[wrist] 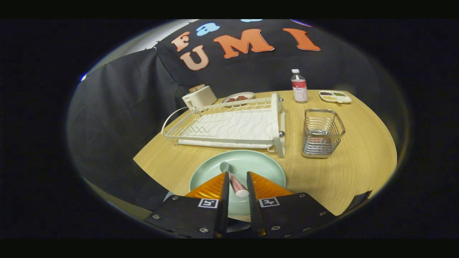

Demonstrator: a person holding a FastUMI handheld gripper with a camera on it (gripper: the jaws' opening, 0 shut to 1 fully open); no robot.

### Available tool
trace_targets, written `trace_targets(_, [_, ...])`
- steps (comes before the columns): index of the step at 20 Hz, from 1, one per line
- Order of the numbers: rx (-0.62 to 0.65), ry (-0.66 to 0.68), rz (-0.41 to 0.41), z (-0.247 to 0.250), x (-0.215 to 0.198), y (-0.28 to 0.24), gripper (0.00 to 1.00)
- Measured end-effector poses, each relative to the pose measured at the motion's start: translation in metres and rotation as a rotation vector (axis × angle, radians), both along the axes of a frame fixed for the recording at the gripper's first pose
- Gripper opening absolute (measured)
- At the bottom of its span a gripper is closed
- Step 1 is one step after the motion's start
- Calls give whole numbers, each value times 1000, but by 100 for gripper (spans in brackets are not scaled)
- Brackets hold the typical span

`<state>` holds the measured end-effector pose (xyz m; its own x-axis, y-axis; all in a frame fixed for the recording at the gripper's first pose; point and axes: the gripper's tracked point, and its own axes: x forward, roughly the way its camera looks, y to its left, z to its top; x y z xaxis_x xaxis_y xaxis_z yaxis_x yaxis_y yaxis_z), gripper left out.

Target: Take the plate from the dish rack, then take the spoon from the basket and place it into the plate.

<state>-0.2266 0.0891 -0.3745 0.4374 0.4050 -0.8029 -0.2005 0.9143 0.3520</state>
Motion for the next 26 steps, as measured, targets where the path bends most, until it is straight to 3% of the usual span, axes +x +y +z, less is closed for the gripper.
trace_targets(5, [-21,6,-50,3,8,-11,44])
trace_targets(13, [-71,-292,-138,107,105,-40,74])
trace_targets(21, [-131,-614,-220,237,180,-73,89])
trace_targets(26, [-168,-722,-263,292,202,-86,93])
